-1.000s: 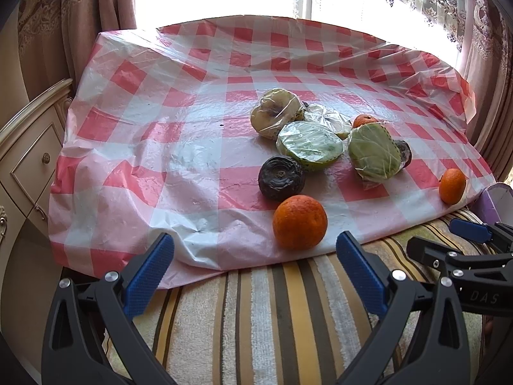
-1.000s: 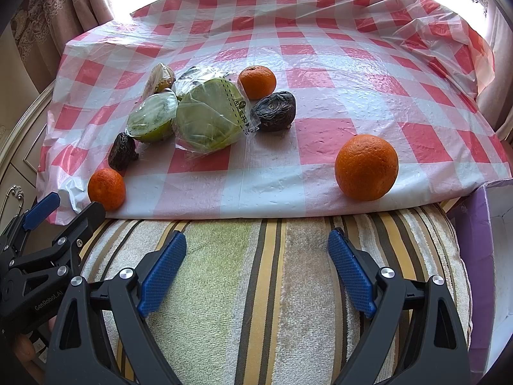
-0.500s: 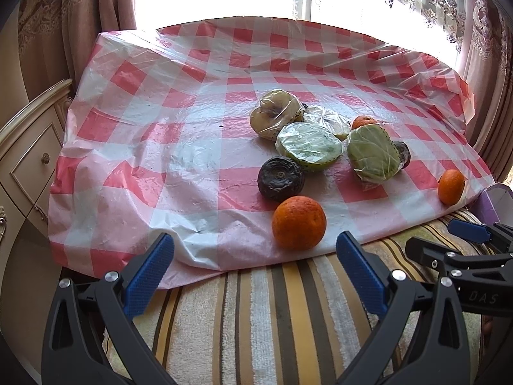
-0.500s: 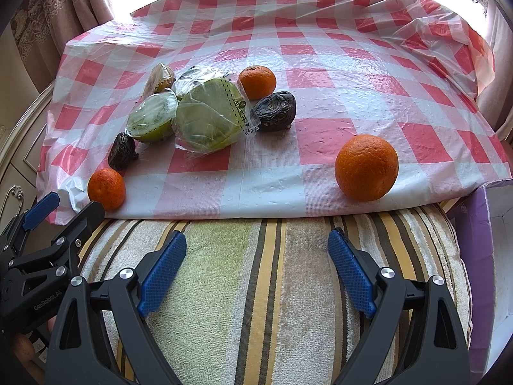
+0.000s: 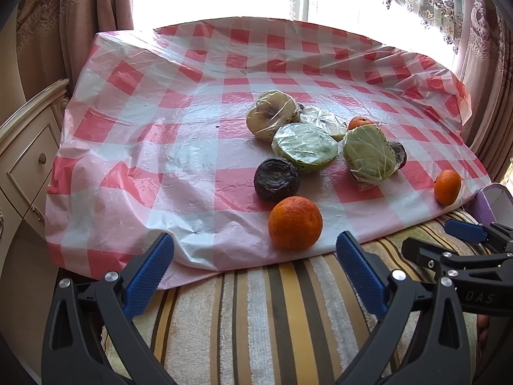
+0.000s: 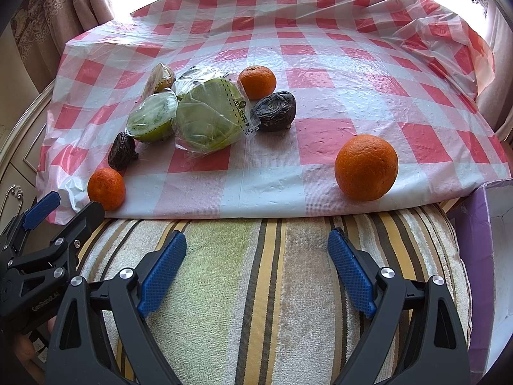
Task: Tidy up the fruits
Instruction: 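Grasp the large orange with the right tool while the left tool grasps the small orange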
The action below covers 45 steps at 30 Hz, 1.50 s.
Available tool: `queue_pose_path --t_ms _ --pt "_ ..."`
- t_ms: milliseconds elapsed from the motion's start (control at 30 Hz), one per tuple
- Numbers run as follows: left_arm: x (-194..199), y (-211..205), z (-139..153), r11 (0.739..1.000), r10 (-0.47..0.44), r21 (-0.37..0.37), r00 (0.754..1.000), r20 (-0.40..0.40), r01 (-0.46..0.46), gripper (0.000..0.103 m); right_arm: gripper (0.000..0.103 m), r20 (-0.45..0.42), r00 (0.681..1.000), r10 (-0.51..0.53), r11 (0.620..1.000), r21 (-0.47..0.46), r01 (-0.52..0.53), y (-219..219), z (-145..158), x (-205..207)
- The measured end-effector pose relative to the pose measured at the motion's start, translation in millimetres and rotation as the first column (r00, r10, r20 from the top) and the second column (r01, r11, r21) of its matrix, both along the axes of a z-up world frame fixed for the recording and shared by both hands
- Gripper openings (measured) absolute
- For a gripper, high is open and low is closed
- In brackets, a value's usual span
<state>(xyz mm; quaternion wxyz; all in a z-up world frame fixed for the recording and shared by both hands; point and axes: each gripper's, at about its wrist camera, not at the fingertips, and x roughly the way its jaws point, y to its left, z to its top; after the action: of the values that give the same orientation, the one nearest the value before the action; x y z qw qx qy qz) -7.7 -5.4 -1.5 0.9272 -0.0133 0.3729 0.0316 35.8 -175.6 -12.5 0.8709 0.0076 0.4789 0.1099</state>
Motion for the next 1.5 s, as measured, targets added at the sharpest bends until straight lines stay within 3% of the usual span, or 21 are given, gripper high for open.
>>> queue_pose_path --t_ms 133,300,433,633,667,800,967,1067,1200,1500 --pt "2 -2 0 1.000 -0.018 -0.023 1.000 -0.004 0.018 0.097 0.087 0.000 1.000 0.000 1.000 0.000 0.000 0 0 0" --pt "7 0 -1 0.997 -0.051 -0.064 0.998 -0.027 0.049 0.082 0.087 -0.005 1.000 0.023 0.999 0.024 -0.022 -4 1 -1" --pt "12 -7 1 0.995 -0.083 -0.054 0.996 -0.033 0.081 0.077 0.087 -0.020 0.998 0.066 0.992 0.111 -0.063 -17 4 -1" --pt "25 -12 -3 0.993 -0.112 -0.053 0.991 -0.074 0.108 0.067 0.087 0.000 0.999 0.052 0.975 0.215 -0.051 -34 12 -5" --pt "27 -15 -4 0.992 -0.117 -0.048 0.990 -0.082 0.114 0.061 0.087 0.007 0.999 0.044 0.974 0.222 -0.044 -37 13 -6" --pt "31 -13 -9 0.991 -0.130 -0.056 0.985 -0.115 0.124 0.041 0.087 0.041 0.999 -0.006 0.980 0.201 -0.003 -52 21 -6" --pt "30 -12 -9 0.990 -0.136 -0.060 0.984 -0.111 0.130 0.038 0.086 0.084 0.993 -0.083 0.987 0.143 0.070 -72 27 2" --pt "28 -11 -7 0.989 -0.139 -0.064 0.985 -0.101 0.133 0.038 0.079 0.088 0.992 -0.086 0.991 0.107 0.077 -74 27 12" --pt "24 -13 -3 0.988 -0.149 -0.060 0.986 -0.079 0.145 0.038 0.061 0.059 0.996 -0.066 0.995 0.074 0.062 -69 19 27" --pt "20 -21 6 0.984 -0.173 -0.048 0.983 -0.057 0.171 0.038 0.044 0.041 0.996 -0.081 0.996 0.047 0.079 -70 12 39"
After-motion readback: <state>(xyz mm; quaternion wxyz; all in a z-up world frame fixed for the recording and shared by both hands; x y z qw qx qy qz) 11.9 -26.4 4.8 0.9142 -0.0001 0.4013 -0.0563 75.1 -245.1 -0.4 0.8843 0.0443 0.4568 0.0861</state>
